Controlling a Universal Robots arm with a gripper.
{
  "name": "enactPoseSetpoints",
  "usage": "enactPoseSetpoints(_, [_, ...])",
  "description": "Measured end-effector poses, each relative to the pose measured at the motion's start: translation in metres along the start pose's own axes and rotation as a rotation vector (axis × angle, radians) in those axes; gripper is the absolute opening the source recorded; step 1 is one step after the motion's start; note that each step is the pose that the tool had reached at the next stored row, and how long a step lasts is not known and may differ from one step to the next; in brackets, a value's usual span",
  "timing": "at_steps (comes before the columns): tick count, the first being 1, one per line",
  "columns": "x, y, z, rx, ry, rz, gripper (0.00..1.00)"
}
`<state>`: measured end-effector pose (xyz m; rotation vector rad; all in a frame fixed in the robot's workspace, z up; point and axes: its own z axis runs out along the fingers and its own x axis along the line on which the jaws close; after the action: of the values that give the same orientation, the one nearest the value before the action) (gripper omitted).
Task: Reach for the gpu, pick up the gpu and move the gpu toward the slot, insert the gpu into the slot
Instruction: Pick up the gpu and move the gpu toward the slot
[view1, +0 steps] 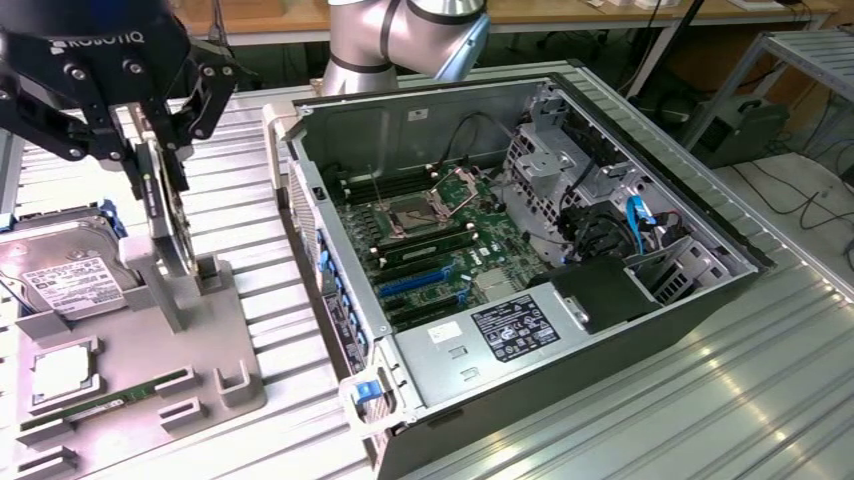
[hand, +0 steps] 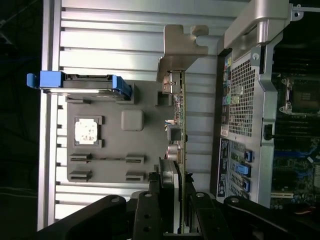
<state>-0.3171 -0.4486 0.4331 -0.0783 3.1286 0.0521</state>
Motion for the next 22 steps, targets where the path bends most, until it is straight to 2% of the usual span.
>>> enactPoseSetpoints(5, [0.0, 0.0004, -0.011, -0.0001, -0.0002, 0.0, 0.28])
enactPoseSetpoints(15, [-0.004, 0.0002, -0.0117, 0.0, -0.0002, 0.0, 0.28])
enactPoseSetpoints(22, [-0.021, -0.0007, -0.0114, 0.0, -0.0003, 0.0, 0.28])
